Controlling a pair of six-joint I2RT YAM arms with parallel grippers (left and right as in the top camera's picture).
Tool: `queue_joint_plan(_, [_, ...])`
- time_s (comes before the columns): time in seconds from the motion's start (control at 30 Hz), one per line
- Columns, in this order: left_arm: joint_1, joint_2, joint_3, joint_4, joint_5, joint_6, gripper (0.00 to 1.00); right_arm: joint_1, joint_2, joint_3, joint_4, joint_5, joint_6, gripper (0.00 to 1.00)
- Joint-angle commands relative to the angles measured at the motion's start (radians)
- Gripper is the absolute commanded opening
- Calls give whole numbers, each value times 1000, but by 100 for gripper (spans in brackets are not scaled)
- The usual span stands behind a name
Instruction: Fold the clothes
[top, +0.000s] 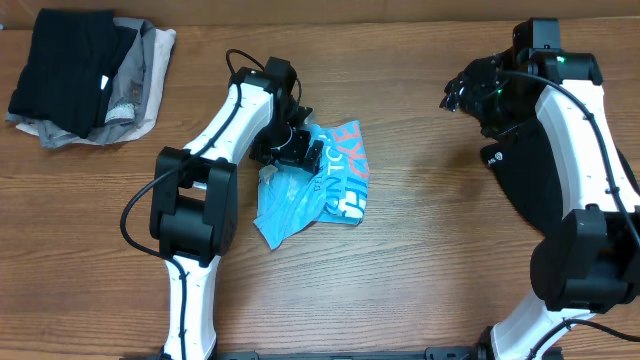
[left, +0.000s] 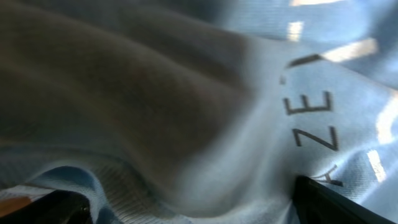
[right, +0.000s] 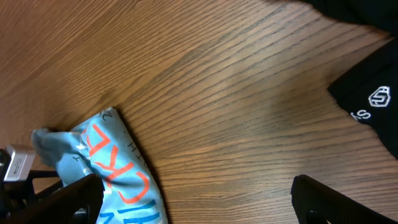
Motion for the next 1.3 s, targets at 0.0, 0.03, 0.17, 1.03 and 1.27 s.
queue_joint_plan(0.0, [-2, 0, -38, -10, -88, -80, 100, 1, -16, -4, 2, 6, -22, 100])
queue_joint_plan(0.03, [-2, 0, -39, -12, -95, -83, 100, 1, -16, -4, 2, 6, -22, 100])
queue_joint_plan(0.17, [-5, 1, -65, 15, -85, -91, 100, 1, -16, -4, 2, 7, -22, 100])
queue_joint_plan(1.03, [84, -67, -81, 256, 51, -182, 4, 1, -16, -4, -10, 52, -22, 100])
queue_joint_plan(1.27, [216, -164, 142, 181, 215, -184, 4, 1, -16, -4, -10, 51, -22, 100])
